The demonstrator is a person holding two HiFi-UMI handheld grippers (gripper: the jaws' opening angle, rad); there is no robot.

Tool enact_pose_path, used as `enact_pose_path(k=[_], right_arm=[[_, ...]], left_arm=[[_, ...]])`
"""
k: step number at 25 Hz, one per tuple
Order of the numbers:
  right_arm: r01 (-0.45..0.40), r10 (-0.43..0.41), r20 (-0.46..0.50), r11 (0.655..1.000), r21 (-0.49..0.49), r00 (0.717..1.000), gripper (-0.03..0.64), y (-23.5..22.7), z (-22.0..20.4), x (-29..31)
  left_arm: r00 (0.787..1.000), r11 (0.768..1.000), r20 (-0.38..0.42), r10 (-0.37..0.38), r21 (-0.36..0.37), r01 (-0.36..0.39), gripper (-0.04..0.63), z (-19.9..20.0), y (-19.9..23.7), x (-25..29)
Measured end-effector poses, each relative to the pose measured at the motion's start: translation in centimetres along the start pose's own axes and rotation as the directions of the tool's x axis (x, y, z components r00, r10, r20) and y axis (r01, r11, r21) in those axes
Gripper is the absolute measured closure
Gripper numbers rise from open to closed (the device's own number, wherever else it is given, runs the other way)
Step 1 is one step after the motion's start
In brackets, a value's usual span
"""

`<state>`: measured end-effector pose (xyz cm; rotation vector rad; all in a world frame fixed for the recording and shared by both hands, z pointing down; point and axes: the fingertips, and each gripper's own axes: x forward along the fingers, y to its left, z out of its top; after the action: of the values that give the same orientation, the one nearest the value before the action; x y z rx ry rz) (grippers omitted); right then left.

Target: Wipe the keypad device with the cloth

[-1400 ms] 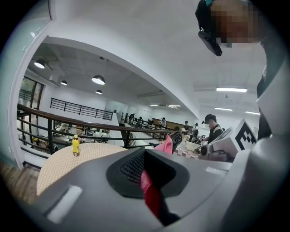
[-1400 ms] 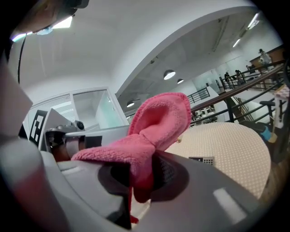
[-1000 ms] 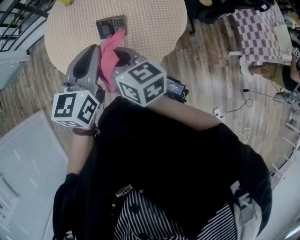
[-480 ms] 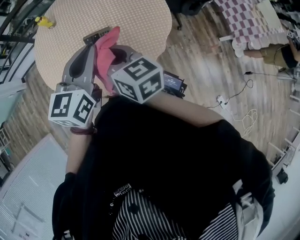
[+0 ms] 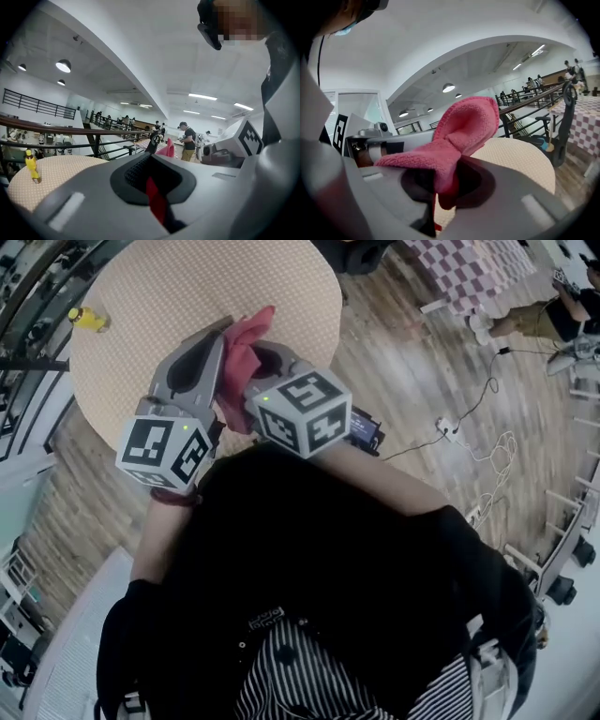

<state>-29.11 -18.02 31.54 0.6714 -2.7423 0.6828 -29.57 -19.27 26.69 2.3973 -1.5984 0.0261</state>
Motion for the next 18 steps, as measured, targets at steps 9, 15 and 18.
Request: enact_pose_path(k=[9, 15, 18], right_arm=[[0.084, -0.078, -0.076, 0.994, 0.076, 0.994, 0.552, 3.8, -4.7, 4.9], [0.102, -0.087, -0.131, 0.988, 0.118, 0.988, 0.552, 2.6, -7.2, 7.1], [0.073, -0.056, -0.133, 0.990, 0.122, 0.990, 0.552, 2.3, -6.8, 8.3]], left_arm=[[0.989, 0.991, -0.092, -0.113, -0.077, 0.106, 0.595, -4.0, 4.8, -4.3], [0.984, 0.986, -0.128, -0.120, -0.134, 0.102, 0.595, -7.0, 6.8, -3.6], [0.988, 0.991, -0.124, -0.092, -0.112, 0.078, 0.595, -6.9, 8.1, -3.1]])
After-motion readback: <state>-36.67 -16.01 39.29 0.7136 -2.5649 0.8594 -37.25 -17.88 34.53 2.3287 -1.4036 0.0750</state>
